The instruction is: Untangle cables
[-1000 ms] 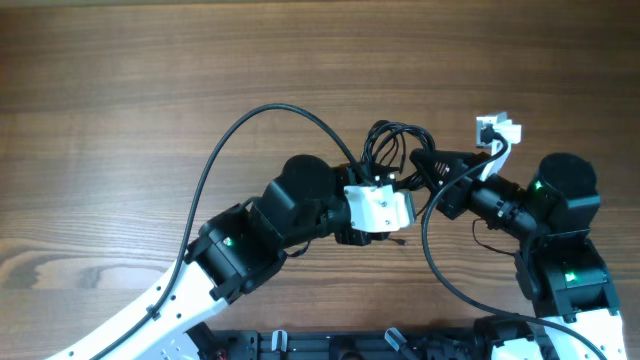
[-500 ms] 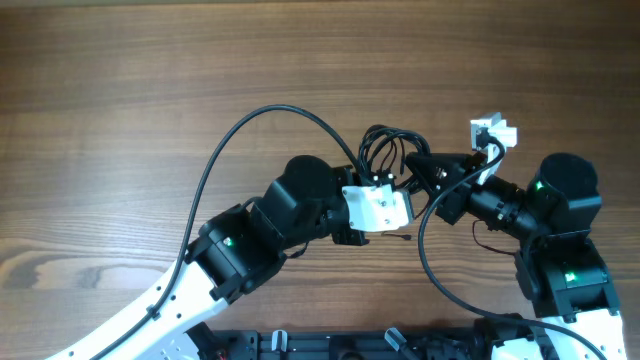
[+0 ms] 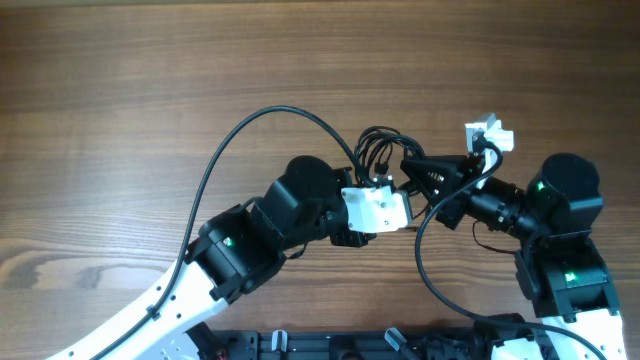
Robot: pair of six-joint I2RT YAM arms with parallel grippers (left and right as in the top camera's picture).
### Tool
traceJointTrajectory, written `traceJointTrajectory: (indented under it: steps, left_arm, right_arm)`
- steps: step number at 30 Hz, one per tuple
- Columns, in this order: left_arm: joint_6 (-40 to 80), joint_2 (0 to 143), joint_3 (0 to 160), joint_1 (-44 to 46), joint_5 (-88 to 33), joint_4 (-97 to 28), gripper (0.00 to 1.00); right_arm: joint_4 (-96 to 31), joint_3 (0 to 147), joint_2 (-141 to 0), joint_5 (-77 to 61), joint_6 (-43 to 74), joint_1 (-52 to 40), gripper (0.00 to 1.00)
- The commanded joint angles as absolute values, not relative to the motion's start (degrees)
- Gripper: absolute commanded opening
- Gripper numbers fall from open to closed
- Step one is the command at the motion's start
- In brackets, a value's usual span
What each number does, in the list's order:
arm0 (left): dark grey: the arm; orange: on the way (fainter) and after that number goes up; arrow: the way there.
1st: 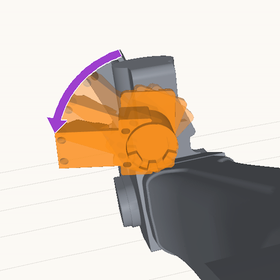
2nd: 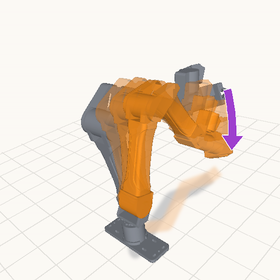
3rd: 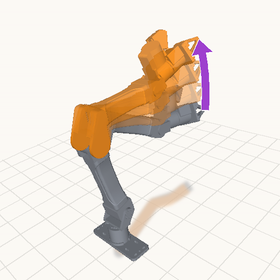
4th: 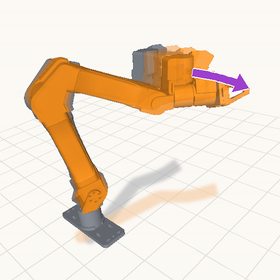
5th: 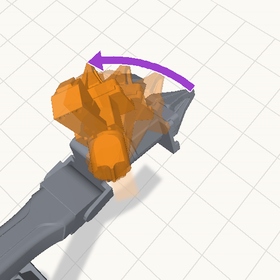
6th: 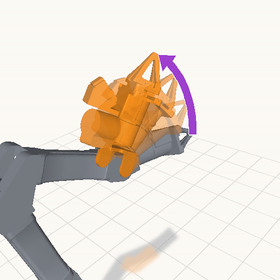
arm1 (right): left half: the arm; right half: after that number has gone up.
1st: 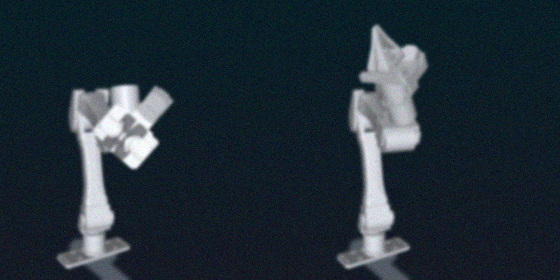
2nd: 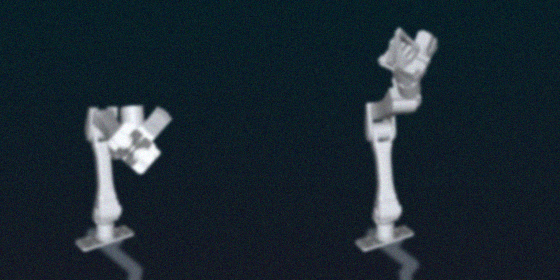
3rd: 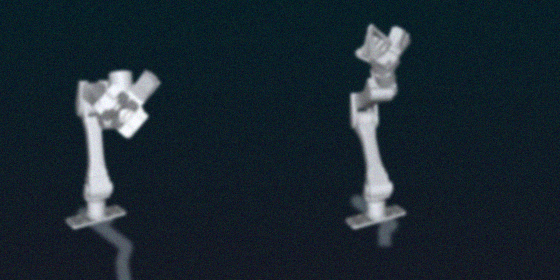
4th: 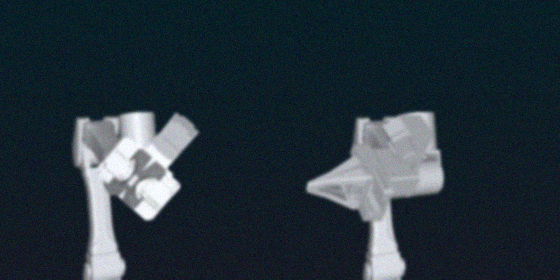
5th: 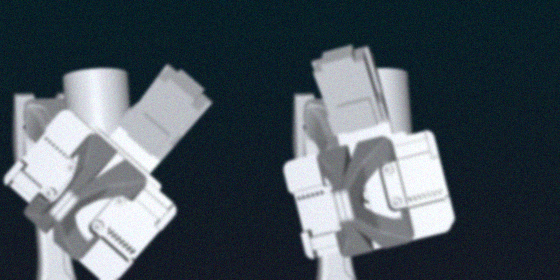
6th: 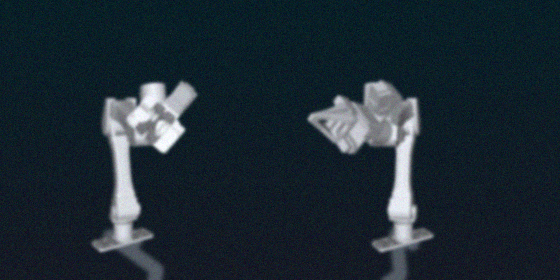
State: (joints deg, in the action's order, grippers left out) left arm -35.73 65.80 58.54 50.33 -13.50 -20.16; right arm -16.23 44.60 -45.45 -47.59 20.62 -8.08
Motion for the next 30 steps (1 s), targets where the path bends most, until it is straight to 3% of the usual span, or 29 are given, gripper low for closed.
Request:
traceJointTrajectory:
  steps: [1,8,23,30]
  left_arm:
    - [-35.55,66.3,59.59,50.52,-13.39,-20.14,0.04]
    - [-27.57,62.5,59.59,50.52,-6.55,-15.97,0.04]
    - [-12.4,52.16,59.59,50.52,15.79,-10.7,0.04]
    - [11.7,49.63,59.59,50.52,30.61,-10.94,0.04]
  right_arm:
    - [-15.99,44.77,-45.43,-48.6,19.51,-8.16,0.04]
    - [-23.4,44.77,-45.43,-35.94,19.66,-8.16,0.04]
    - [-23.51,44.77,-45.43,-35.42,21.06,-8.16,0.04]
    - [-21.06,44.77,-45.43,-32.51,24.99,-8.16,0.04]
